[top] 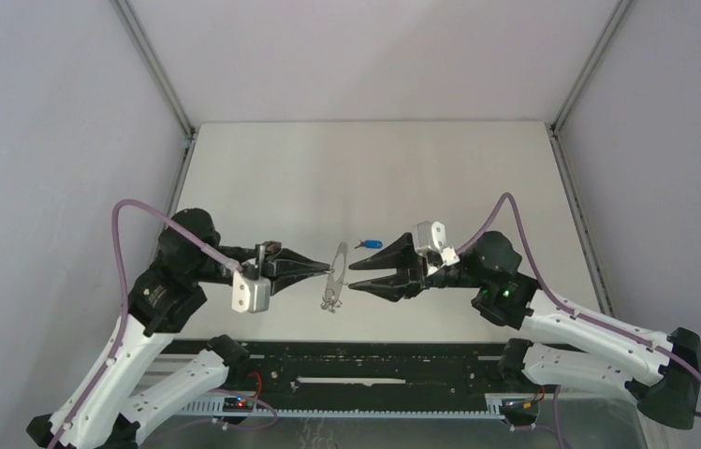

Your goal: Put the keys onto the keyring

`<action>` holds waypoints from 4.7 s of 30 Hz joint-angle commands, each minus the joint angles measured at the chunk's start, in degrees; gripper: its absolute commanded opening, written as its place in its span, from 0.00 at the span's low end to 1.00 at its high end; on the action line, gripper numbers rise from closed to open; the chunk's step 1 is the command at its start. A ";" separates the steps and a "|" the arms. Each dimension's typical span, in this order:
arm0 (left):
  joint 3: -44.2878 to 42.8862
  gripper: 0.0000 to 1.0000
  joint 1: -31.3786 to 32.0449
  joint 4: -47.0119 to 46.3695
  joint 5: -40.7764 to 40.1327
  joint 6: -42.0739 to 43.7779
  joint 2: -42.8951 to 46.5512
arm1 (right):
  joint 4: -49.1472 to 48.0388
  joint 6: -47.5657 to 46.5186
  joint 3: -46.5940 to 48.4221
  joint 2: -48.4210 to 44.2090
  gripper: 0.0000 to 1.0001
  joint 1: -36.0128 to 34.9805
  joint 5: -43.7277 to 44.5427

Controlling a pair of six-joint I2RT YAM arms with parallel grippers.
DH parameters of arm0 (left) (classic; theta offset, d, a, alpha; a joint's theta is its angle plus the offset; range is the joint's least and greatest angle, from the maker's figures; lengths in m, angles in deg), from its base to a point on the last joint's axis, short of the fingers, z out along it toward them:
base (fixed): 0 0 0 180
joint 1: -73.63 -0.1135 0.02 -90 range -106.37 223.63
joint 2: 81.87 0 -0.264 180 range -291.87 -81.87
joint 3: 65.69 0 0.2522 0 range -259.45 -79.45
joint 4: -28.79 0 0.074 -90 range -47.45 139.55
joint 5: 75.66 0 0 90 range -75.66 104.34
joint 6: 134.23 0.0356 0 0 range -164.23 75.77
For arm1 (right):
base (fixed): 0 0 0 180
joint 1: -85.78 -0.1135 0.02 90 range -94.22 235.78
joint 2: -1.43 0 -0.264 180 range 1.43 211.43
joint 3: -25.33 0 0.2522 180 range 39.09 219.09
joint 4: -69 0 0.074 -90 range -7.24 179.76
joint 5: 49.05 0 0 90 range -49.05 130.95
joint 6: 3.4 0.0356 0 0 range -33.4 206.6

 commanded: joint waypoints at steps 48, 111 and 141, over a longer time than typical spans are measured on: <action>0.55 0.25 0.55 8.17 -5.56 -3.33 -1.59 | 20.60 -3.60 12.81 4.51 0.00 -9.13 17.90; 1.08 0.31 1.83 6.53 -11.14 -18.53 -1.92 | 22.11 -8.64 15.16 7.41 0.00 -15.74 37.48; 3.23 0.00 2.39 7.01 -5.36 4.44 1.85 | 14.19 -3.47 4.66 -6.10 0.52 -5.45 22.15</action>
